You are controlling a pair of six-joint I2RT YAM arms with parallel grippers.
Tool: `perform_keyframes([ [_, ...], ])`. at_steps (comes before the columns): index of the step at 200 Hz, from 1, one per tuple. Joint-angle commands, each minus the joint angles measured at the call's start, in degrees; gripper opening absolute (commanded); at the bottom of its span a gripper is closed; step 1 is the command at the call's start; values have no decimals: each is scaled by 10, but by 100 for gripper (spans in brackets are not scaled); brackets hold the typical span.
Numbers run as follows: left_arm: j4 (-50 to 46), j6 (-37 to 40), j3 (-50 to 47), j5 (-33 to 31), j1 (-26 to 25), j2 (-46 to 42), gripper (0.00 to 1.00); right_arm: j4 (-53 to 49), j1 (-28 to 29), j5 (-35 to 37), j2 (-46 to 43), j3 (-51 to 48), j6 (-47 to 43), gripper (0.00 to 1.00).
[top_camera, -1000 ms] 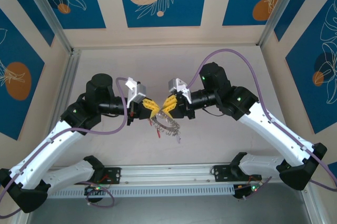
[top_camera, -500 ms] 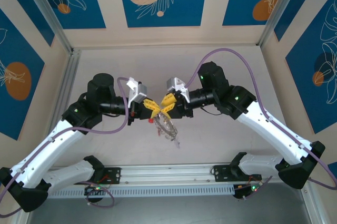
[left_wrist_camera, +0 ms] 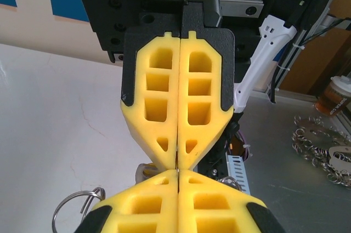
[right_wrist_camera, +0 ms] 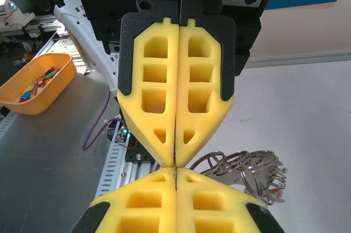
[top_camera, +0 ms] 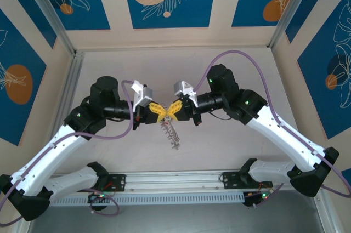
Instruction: Put the keys on the keyring
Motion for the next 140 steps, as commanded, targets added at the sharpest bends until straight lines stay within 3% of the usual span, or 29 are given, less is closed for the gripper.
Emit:
perform_keyframes([
  [1, 41, -8, 4, 18, -2, -9, 0, 2, 1, -1, -13, -14, 5, 0],
  [52, -29, 23, 25, -16, -2, 18, 0, -40, 3, 74, 1, 34, -14, 0],
  [72, -60, 44, 35, -34, -7, 29, 16, -72, 13, 107, 18, 65, -35, 0],
  [87, -69, 53, 40, -47, -8, 31, 22, -91, 24, 135, 30, 84, -52, 0],
  [140, -77, 65, 40, -87, -10, 36, 22, -122, 57, 205, 59, 125, -81, 0],
])
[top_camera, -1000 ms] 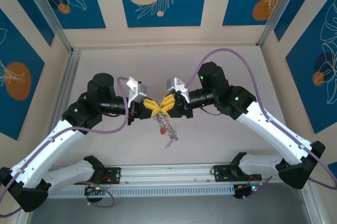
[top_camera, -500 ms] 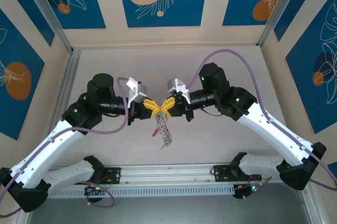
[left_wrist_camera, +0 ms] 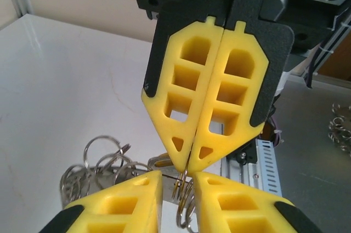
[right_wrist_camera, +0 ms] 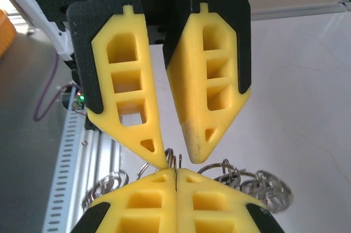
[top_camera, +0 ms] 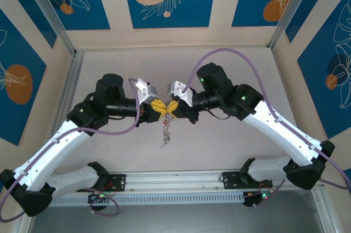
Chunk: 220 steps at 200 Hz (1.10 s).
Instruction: Put the keys on the keyring
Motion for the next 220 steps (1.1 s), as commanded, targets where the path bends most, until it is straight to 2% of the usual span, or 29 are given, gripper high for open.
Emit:
perform_keyframes([
  [1, -13, 20, 14, -11, -10, 5, 21, 7, 12, 37, 7, 32, -22, 0],
  [52, -21, 31, 1, -25, -12, -1, 20, -2, 22, 41, 14, 51, -35, 0],
  [108, -11, 28, -6, 8, -15, 6, 22, 19, 32, -2, 4, 49, -46, 0],
  [220, -8, 24, -25, 33, -14, -5, 23, 42, -1, -69, -9, 38, -36, 0],
])
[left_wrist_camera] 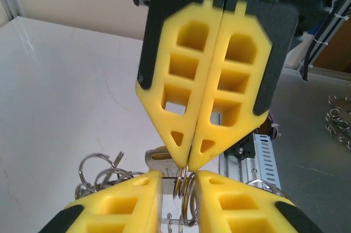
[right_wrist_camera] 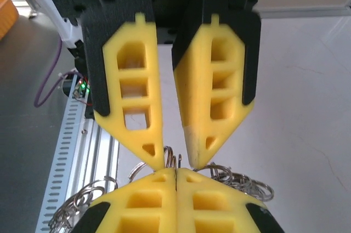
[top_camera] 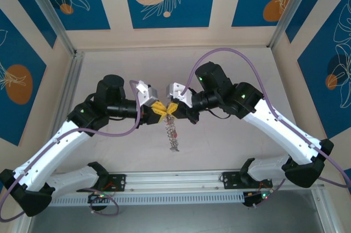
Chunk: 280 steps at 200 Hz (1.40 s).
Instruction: Put the keys on the keyring
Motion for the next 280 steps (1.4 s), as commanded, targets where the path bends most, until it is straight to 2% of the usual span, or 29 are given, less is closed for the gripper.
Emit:
perform_keyframes([
  [1, -7, 4, -16, 19, -9, -4, 23, 68, -2, -52, -17, 12, 1, 0],
  [38, -1, 0, -20, 23, -10, -7, 23, 70, -7, -63, -13, 15, 4, 0],
  [65, 8, -1, -21, 20, -9, -9, 17, 69, -7, -69, -13, 14, 1, 0],
  [107, 23, -7, -23, 15, -10, -9, 16, 70, 3, -77, -25, 3, -8, 0],
  [125, 29, -9, -22, 14, -9, -9, 0, 69, 6, -79, -28, 2, -8, 0],
  [187, 54, -20, -32, 13, -9, -26, 0, 64, 12, -77, -35, -15, 11, 0],
  [208, 64, -24, -34, 15, -9, -35, 0, 68, 11, -75, -45, -29, 25, 19],
  [220, 69, -27, -34, 19, -8, -36, 0, 72, 8, -73, -52, -38, 36, 26],
  [250, 75, -31, -32, 27, -8, -36, 0, 85, -3, -70, -74, -53, 60, 29],
  [280, 79, -32, -32, 30, -8, -41, 0, 104, -19, -69, -101, -75, 82, 26],
])
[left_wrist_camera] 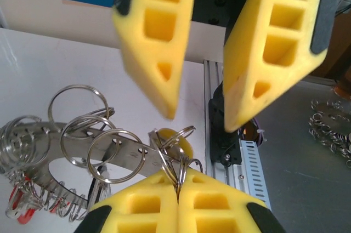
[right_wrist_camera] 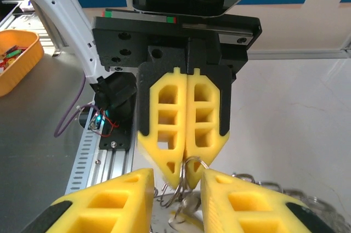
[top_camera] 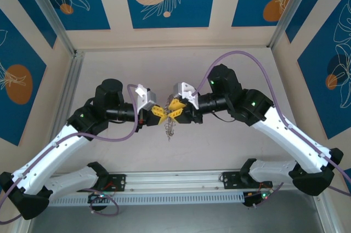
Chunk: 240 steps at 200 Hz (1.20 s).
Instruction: Put the keys on the keyring
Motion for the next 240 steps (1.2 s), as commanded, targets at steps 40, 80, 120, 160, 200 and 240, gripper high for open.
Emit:
perform_keyframes([
  [40, 33, -10, 3, 16, -2, -18, 0, 28, -30, -39, -32, -26, 48, 22],
  [80, 39, -13, 2, 17, -2, -21, 0, 35, -40, -45, -21, -37, 54, 19],
  [120, 41, -13, 1, 17, -1, -18, 0, 45, -45, -58, -12, -41, 62, 18],
  [160, 39, -9, 3, 13, -2, -18, 0, 46, -49, -88, -9, -47, 67, 19],
  [200, 40, -11, 2, 12, -2, -20, 0, 42, -46, -99, -2, -47, 76, 14],
  [240, 41, -11, 2, 12, -1, -20, 0, 38, -39, -114, -1, -43, 76, 9],
])
